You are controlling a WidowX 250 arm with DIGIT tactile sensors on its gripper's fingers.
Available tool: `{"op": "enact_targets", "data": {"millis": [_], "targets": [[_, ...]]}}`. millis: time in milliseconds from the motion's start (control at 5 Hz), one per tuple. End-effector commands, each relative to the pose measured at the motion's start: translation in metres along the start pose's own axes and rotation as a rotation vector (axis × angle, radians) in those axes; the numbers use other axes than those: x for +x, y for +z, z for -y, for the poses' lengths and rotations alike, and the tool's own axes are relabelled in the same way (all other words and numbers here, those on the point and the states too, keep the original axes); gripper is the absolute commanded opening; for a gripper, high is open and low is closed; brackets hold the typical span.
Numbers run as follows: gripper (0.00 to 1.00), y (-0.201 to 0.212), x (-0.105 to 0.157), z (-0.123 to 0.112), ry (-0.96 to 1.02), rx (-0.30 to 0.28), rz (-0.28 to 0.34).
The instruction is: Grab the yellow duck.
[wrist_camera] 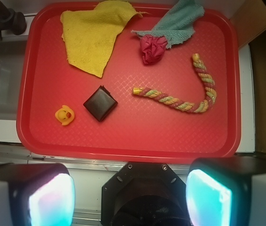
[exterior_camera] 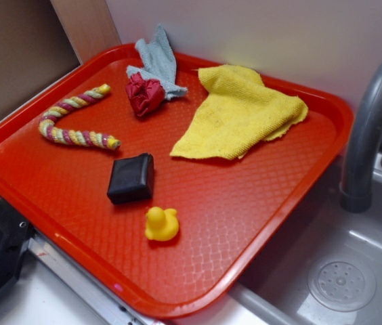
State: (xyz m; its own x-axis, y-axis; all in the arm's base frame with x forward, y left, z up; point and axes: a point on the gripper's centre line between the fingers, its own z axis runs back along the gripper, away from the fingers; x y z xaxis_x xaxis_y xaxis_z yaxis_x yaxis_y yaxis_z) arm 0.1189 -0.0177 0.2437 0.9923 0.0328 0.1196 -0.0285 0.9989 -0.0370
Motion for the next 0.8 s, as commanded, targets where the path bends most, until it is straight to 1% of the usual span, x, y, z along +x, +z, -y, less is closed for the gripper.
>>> {"op": "enact_targets", "data": {"millis": [0,200,400,600], "targets": [[1.0,0.0,0.0,0.0,0.0,0.0,0.0],[1.0,-0.012,0.007,0.006,0.11,0.002,0.059],[1.0,-0.029,0.017,0.018,0.203,-0.032,0.095],[1.0,-0.052,0.03,0.043,0.186,-0.118,0.114]]}}
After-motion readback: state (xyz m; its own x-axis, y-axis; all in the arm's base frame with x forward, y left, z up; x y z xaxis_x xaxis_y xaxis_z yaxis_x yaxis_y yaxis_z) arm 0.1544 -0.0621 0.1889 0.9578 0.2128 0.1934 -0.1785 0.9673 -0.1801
